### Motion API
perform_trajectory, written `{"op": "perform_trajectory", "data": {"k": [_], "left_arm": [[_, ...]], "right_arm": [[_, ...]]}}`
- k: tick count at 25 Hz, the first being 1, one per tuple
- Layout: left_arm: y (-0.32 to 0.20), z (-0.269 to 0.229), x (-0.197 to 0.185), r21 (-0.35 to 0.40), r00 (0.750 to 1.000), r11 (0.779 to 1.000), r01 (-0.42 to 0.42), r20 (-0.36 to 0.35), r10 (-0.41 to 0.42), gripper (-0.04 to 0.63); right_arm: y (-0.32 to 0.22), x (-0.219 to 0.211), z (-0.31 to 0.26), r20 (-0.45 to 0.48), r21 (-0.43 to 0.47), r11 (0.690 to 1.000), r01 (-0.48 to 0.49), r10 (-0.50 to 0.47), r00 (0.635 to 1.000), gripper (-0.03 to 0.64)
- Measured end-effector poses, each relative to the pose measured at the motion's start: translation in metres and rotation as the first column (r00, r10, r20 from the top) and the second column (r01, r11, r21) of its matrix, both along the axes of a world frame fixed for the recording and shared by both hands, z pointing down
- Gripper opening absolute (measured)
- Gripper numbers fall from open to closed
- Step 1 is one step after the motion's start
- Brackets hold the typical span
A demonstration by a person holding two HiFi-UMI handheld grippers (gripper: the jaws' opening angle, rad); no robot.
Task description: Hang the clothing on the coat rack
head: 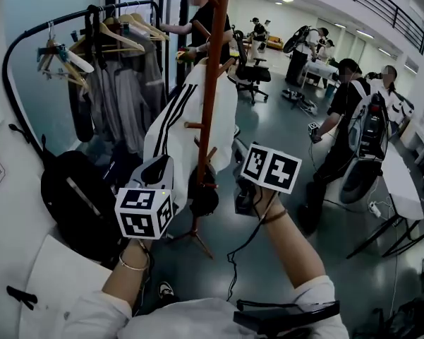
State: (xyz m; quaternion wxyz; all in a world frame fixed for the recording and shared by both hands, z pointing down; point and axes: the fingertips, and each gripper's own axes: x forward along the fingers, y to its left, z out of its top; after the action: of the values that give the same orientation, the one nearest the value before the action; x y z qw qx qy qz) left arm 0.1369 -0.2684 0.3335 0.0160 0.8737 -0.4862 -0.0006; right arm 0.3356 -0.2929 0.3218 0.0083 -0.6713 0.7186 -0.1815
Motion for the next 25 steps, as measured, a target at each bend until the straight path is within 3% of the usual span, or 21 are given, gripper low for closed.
{"op": "perform_trajectory", "data": {"k": [2, 4, 8, 14, 17, 25], "left_arm": [[0.006, 0.003, 0.007, -0.002, 1.000, 1.000, -0.001, 0.006, 0.001, 0.009], [0.012, 0.005, 0.012, -0.004, 1.000, 1.000, -0.001, 0.011, 0.001, 0.009], [0.019, 0.011, 0.020, -0.016, 1.000, 1.000, 0.004, 0.005, -0.004, 0.009], [0.023, 0.031, 0.012, -0.055, 0.999, 0.998, 0.026, -0.022, -0.027, 0.009], [0.020, 0.034, 0.001, -0.042, 0.998, 0.998, 0.037, -0.049, -0.039, 0.009], [0.019, 0.046, -0.030, -0.065, 0.992, 0.998, 0.003, -0.127, -0.011, 0.009]], "right_arm": [[0.007, 0.010, 0.010, 0.001, 0.003, 1.000, -0.029, 0.029, 1.000, 0.142], [0.013, 0.015, 0.023, 0.015, -0.005, 1.000, -0.030, 0.030, 0.999, 0.139], [0.021, 0.018, 0.039, 0.029, 0.000, 1.000, -0.009, 0.009, 1.000, 0.044], [0.041, -0.005, 0.064, 0.014, 0.068, 0.995, 0.068, -0.069, 0.998, 0.026], [0.053, -0.016, 0.076, 0.036, 0.072, 0.995, 0.063, -0.065, 0.997, 0.025], [0.069, -0.046, 0.084, -0.021, 0.070, 0.997, 0.014, -0.013, 1.000, 0.023]]}}
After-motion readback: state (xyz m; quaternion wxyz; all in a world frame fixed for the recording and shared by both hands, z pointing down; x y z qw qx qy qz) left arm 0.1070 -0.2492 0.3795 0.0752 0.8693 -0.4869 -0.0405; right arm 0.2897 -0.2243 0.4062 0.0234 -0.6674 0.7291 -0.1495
